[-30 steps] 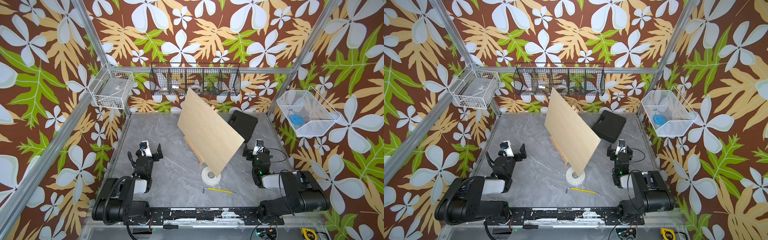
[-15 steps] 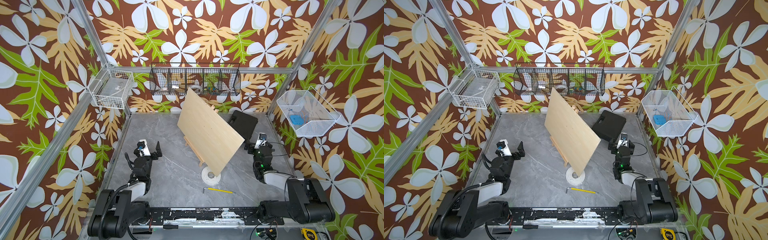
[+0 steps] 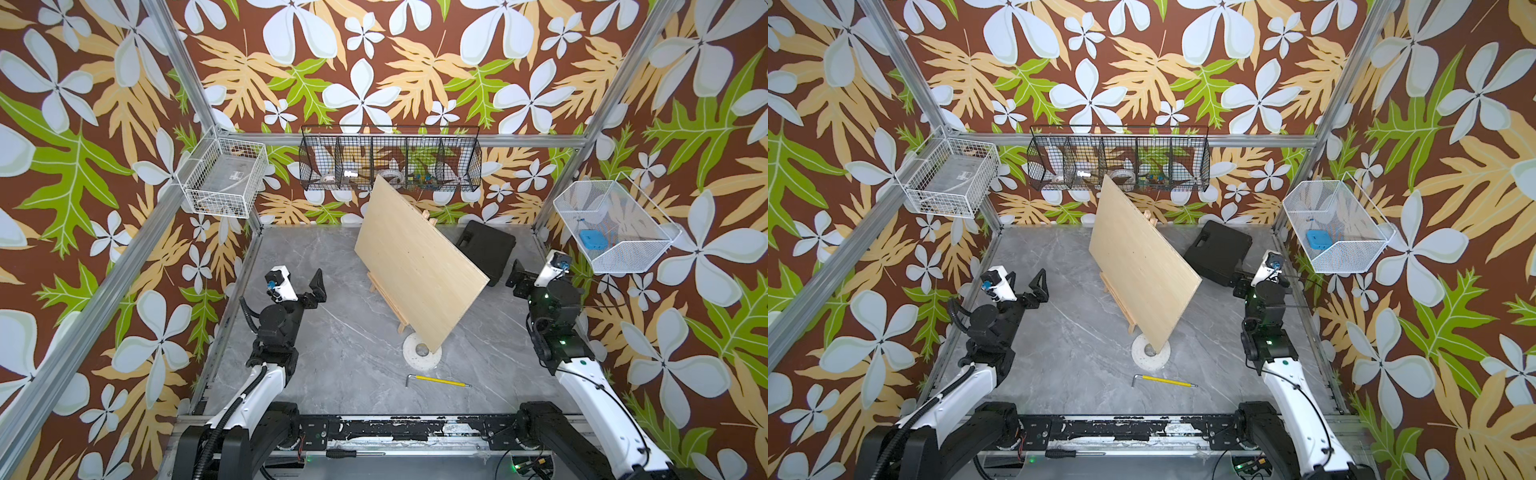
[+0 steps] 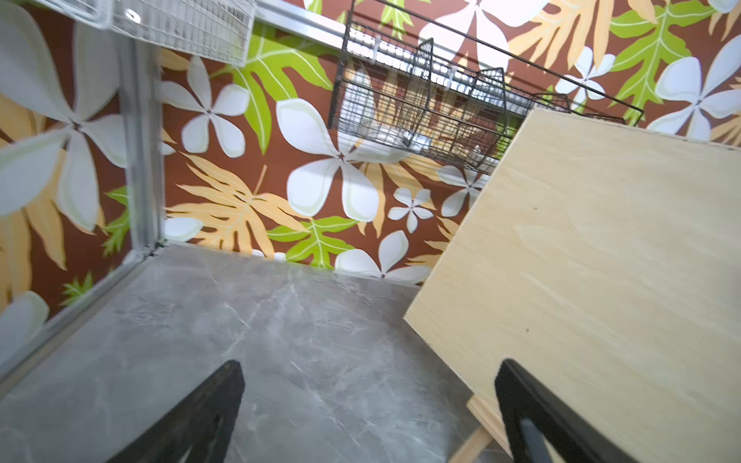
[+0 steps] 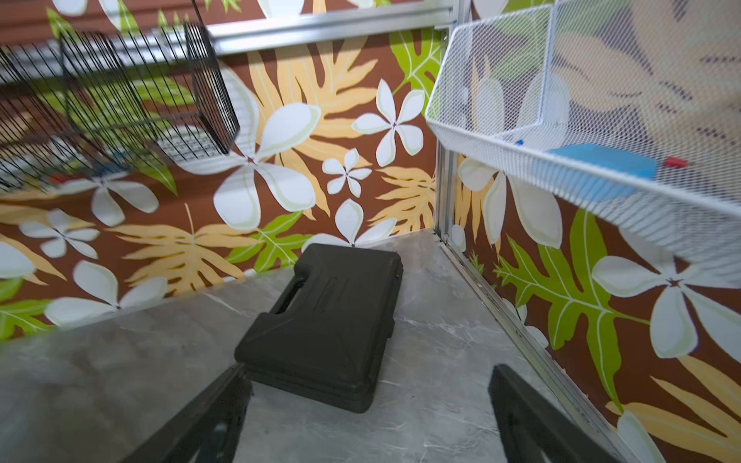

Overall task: Disassemble the easel
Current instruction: Pick up.

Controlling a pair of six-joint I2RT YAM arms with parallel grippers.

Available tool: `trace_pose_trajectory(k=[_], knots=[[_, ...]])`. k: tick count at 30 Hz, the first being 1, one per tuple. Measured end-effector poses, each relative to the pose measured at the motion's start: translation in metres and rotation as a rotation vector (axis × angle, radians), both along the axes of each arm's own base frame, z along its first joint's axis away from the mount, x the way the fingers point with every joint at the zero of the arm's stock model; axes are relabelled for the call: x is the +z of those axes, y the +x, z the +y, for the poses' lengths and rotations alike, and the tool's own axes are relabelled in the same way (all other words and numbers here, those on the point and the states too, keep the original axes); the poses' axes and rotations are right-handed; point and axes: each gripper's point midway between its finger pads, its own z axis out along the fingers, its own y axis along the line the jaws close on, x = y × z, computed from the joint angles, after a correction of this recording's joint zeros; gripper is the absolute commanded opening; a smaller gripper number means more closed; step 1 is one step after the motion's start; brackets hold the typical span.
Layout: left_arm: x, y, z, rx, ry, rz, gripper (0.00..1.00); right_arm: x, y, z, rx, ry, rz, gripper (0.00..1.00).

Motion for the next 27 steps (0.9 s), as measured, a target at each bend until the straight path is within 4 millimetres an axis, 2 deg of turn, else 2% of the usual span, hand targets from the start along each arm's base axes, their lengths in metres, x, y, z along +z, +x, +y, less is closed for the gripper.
trace_pose_trajectory(k=[5,12,17,23,27], knots=[[0.007,0.008,-0.052,-0.179,-0.036,0.061,1.0,0.045,-0.038,0.017,0.105,0.062,-0.082,0.87],[0.009,0.017,-0.103,-0.33,-0.106,0.134,1.0,0.08,-0.087,0.061,0.381,0.106,-0.16,0.82],[0.012,0.017,-0.135,-0.407,-0.112,0.145,1.0,0.084,-0.106,0.091,0.56,0.154,-0.166,0.77],[0.015,0.016,-0.158,-0.441,-0.116,0.121,1.0,0.065,-0.107,0.112,0.683,0.214,-0.09,0.76],[0.018,0.022,-0.167,-0.456,-0.144,0.123,1.0,0.06,-0.109,0.126,0.764,0.241,-0.061,0.76]])
